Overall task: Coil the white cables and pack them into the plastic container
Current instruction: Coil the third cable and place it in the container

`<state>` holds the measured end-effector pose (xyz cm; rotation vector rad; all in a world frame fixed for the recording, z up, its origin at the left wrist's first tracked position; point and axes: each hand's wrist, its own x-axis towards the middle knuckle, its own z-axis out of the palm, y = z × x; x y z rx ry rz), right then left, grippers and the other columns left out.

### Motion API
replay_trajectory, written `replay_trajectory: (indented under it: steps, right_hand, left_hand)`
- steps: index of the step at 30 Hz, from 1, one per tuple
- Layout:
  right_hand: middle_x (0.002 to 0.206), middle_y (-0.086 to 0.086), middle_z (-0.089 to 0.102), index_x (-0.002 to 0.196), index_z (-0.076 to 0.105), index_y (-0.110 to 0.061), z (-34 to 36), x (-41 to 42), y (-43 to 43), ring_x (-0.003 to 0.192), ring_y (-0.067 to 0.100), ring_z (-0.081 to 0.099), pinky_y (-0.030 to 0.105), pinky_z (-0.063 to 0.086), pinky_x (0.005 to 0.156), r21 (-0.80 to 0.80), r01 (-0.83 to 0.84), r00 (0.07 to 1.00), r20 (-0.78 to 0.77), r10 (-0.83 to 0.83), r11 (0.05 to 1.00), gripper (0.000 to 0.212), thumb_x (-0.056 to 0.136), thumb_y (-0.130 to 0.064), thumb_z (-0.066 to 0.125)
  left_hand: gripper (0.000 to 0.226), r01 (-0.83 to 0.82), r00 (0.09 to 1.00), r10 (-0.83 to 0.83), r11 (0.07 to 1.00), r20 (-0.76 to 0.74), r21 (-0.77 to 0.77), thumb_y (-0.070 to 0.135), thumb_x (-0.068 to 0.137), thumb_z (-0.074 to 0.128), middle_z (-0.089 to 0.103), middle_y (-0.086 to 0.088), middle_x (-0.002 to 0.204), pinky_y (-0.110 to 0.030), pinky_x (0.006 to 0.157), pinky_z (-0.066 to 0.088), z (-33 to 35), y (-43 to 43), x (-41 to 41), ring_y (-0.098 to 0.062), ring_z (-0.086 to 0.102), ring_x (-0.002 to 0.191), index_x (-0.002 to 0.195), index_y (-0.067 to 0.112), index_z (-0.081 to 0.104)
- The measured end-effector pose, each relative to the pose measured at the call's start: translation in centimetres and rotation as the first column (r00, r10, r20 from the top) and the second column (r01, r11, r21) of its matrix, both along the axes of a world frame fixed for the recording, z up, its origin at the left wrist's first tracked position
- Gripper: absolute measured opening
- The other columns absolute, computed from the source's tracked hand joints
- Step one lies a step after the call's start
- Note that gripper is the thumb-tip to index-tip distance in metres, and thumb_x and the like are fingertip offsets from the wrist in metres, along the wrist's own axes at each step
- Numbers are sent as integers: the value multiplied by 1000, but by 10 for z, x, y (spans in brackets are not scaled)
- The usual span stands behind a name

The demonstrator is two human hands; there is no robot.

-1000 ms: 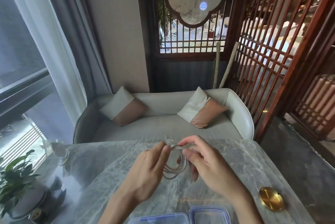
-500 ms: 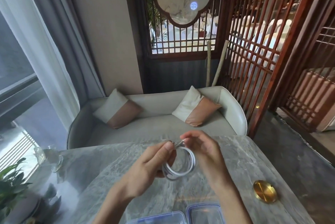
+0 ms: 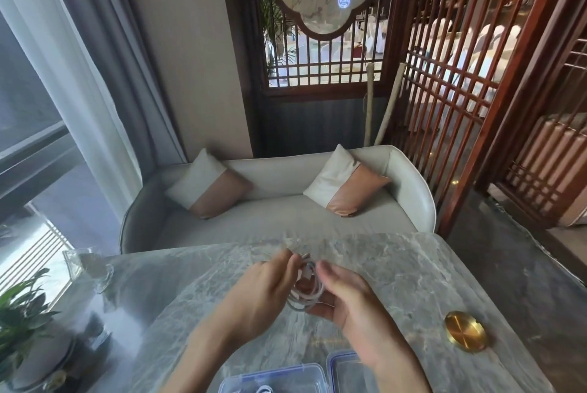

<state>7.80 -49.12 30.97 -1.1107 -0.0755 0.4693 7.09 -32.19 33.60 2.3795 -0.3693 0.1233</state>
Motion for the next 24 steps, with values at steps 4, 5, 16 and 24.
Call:
replay_trajectory:
  steps: [4,5,16,24]
  right_hand:
    - [107,17,72,129,61,-26,-9,-2,-3,100,24,66,36,47,92,109,-15,999,40,11,994,58,78,-5,77]
    - [105,17,70,131,60,-23,-10,-2,-2,99,24,64,35,46,92,159,-19,999,40,13,987,61,77,1,75]
    - [107,-2,71,106,77,-28,-14,-8,33,103,9,69,14,52,80,-91,572,748,466,-472,815,24,84,-26,69]
    - [92,-10,77,90,75,-33,-10,-7,29,83,8,70,29,55,74,-21,738,631,377,-678,674,12,90,-24,68]
  left_hand:
    - [24,-13,1000,13,999,-3,51,39,103,30,51,3,65,-41,65,42,-12,2,1,-20,51,65,82,33,39]
    - [17,-20,1000,20,999,-4,40,39,103,30,55,5,68,-42,66,44,-13,1,0,-19,54,67,92,35,42]
    - [35,-110,974,123,991,189,-80,48,94,21,72,2,85,-45,65,52,-21,-23,-11,-27,66,74,119,36,42]
    - [30,-112,967,151,975,207,-190,49,92,20,63,12,116,-39,76,54,-16,-60,-26,-27,67,87,120,44,31]
